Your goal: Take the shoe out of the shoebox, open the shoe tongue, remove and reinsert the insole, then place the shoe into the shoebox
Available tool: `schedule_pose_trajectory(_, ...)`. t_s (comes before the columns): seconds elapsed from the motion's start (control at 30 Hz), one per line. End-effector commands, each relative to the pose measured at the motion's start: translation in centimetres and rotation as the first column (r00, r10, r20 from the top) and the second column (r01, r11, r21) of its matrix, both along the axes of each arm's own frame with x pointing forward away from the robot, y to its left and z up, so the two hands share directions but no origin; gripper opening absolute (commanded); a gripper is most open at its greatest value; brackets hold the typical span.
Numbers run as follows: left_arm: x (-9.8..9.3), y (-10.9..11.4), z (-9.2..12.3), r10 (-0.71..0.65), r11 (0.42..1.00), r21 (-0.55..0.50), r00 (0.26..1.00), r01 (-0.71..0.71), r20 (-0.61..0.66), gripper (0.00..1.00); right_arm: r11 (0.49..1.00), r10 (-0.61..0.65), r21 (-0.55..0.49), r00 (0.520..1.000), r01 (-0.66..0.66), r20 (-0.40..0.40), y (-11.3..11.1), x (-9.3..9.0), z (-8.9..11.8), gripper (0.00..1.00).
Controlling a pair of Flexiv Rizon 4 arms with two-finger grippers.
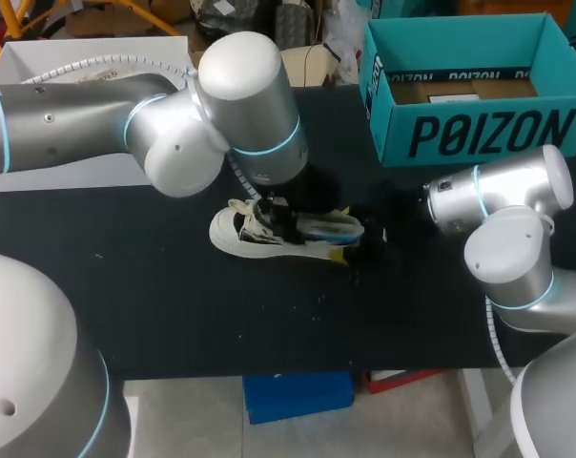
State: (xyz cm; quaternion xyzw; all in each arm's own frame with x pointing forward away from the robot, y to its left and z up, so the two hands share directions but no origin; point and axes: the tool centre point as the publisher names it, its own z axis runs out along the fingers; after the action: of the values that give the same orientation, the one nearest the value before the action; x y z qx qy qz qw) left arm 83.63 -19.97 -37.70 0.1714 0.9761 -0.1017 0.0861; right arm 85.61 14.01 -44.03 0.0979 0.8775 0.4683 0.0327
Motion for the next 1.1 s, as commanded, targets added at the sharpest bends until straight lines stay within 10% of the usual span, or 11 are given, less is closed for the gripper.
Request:
schedule_pose_trajectory(0.03,0.1,-0.9,-1.3,-0.009,1.0,0.002,1.0,0.009,0.006,0.63,1.0,0.0,0.0,1.0,0.0,-0.002,0.1,0.1,-0.1,0.0)
schedule_pose_trajectory(1.0,1.8,-5.3,-1.5,-0.023,0.998,-0.053,0.997,0.027,0.078,0.48,1.0,0.0,0.0,1.0,0.0,-0.002,0.1,0.1,-0.1,0.0)
schedule_pose_trajectory(1.1,1.8,-5.1,-1.4,-0.017,0.998,-0.051,0.997,0.021,0.08,0.0,1.0,0.0,0.0,1.0,0.0,-0.002,0.1,0.1,-0.1,0.0)
